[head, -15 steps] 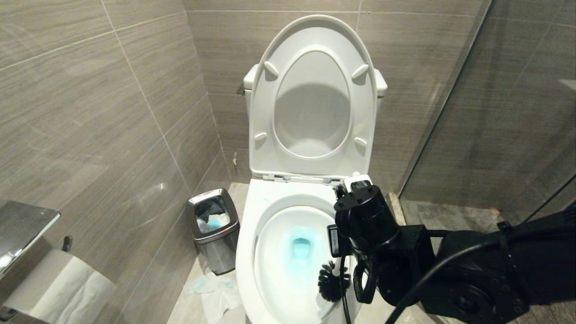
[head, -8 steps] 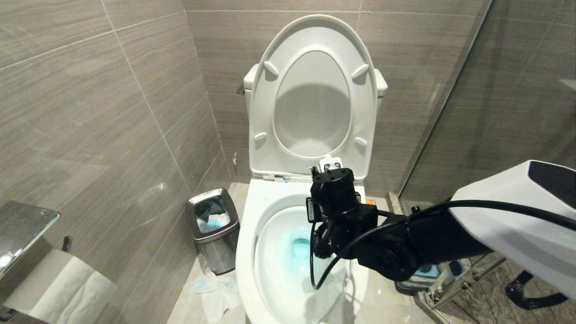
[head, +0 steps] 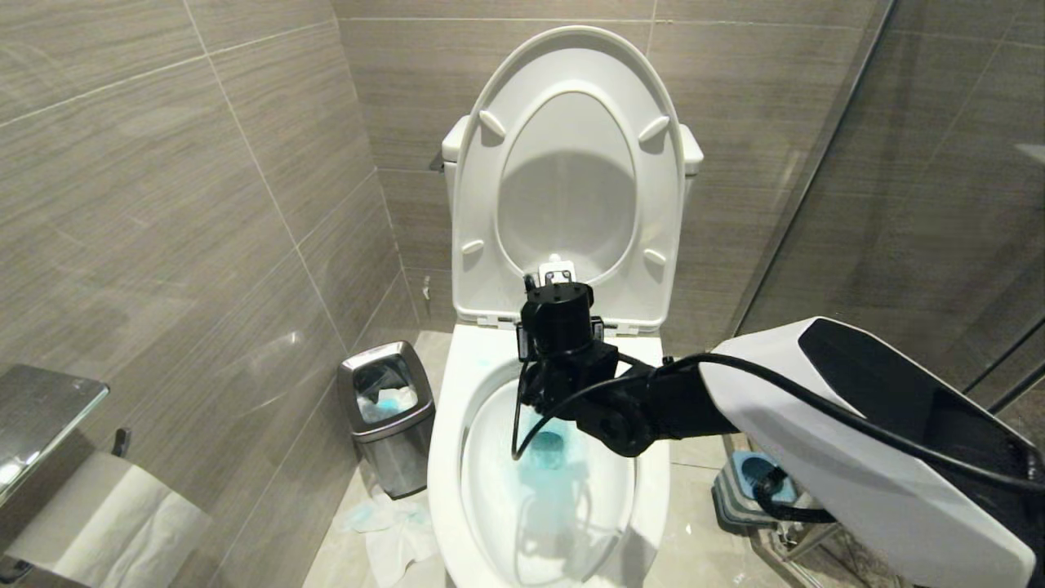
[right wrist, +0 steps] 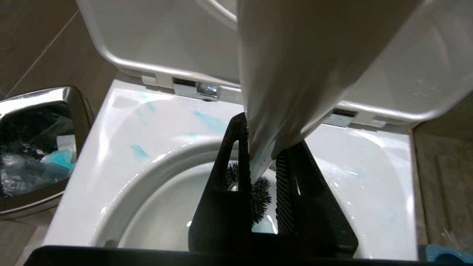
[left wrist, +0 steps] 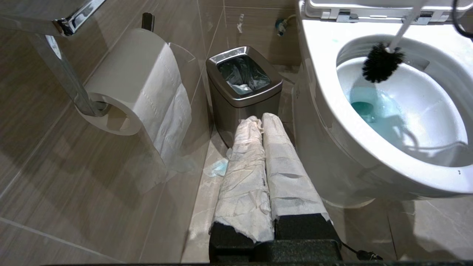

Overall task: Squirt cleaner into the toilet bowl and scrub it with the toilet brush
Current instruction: Scrub the toilet bowl

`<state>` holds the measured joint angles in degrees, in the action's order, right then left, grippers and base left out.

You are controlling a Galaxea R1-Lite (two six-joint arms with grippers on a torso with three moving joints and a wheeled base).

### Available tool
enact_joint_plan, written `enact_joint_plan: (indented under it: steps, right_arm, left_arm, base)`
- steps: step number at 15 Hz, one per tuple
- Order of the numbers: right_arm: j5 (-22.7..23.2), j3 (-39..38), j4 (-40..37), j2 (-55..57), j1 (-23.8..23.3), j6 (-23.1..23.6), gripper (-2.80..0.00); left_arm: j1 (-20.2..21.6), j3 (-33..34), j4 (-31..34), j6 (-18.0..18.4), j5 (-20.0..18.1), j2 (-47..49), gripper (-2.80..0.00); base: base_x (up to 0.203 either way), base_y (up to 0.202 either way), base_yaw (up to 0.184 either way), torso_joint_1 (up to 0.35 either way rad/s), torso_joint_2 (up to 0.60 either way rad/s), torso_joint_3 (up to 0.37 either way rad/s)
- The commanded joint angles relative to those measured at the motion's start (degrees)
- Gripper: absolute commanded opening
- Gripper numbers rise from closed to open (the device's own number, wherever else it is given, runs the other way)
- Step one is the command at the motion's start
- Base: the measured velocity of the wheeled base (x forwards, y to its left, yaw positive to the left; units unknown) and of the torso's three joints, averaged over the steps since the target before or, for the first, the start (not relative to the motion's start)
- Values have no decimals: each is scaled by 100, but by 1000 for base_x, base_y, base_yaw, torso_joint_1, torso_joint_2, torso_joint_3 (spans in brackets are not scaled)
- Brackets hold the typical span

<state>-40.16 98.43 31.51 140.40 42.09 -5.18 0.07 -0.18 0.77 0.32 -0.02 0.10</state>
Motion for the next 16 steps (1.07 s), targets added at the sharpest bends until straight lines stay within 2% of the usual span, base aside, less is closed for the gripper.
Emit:
enact_joint_plan:
  steps: [1,3,7,13,16]
  right_arm:
    - [2,673,-153,525,115,6,-280]
    - [9,1043,-441,695,305,2,-280]
    - [60,1019,-739,725,528,-18,-280]
    - [-73,477,-998,454,310,-11,-280]
    - [-57,451,-1015,681,290,-18,-280]
  left_arm:
    - [1,1,2,3,2,8,-280]
    - [1,1,2,-6,2,8,-280]
    - [1,1,2,-3,2,8,-280]
    - [1,1,2,2,2,8,-280]
    - [1,1,2,-6,2,8,-280]
  base:
    - [0,0,0,0,0,0]
    - [0,0,0,0,0,0]
    - [0,0,0,0,0,0]
    - [0,0,0,0,0,0]
    - [0,0,0,0,0,0]
